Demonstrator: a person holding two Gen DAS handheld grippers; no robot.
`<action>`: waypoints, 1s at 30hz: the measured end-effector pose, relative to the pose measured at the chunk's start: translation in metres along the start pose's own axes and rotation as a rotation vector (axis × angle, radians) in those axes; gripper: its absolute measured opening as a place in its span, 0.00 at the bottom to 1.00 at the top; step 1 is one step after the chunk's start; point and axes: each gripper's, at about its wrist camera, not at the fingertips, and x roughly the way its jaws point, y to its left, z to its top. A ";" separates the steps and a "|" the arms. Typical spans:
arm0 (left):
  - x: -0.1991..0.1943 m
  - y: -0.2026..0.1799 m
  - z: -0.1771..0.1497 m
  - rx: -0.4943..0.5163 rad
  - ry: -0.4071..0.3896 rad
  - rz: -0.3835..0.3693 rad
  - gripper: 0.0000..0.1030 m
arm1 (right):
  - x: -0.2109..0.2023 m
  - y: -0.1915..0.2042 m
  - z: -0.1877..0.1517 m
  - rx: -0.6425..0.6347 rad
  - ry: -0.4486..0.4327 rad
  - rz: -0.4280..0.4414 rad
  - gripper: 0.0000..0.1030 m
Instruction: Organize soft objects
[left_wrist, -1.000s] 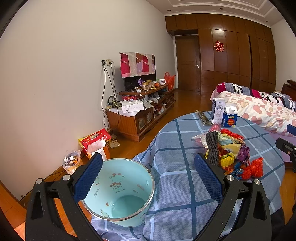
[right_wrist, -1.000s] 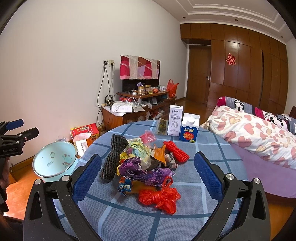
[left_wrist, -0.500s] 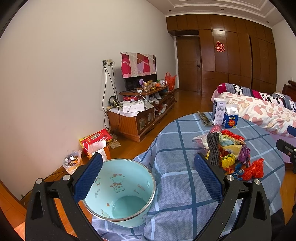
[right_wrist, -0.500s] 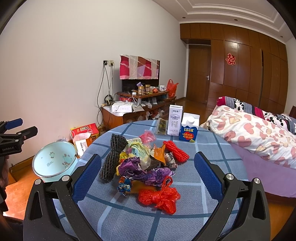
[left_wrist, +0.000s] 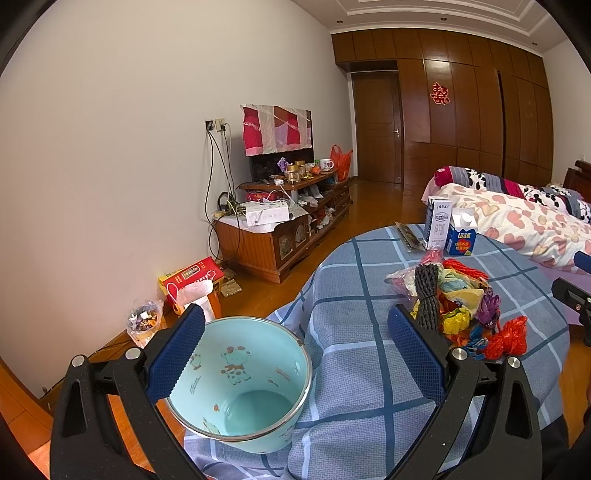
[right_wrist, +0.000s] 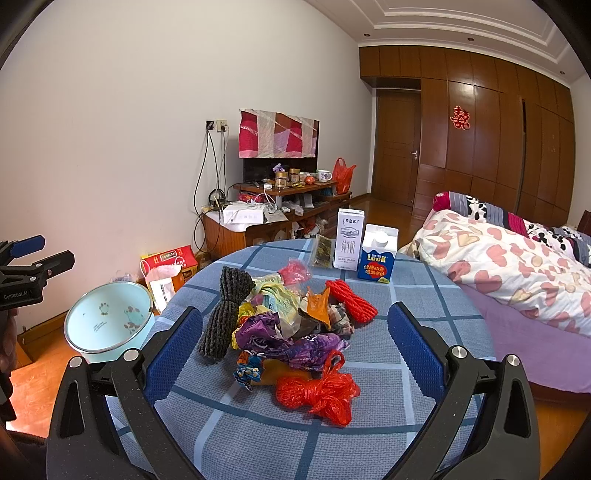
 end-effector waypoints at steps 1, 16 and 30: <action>0.000 0.001 0.000 -0.001 0.000 -0.001 0.94 | 0.000 0.000 0.000 0.001 0.000 0.000 0.96; 0.000 0.001 0.001 0.002 0.000 0.000 0.94 | 0.000 0.000 0.000 0.000 0.001 0.001 0.96; 0.008 -0.004 -0.005 0.022 0.027 0.009 0.94 | 0.010 -0.020 -0.010 0.018 0.014 -0.042 0.96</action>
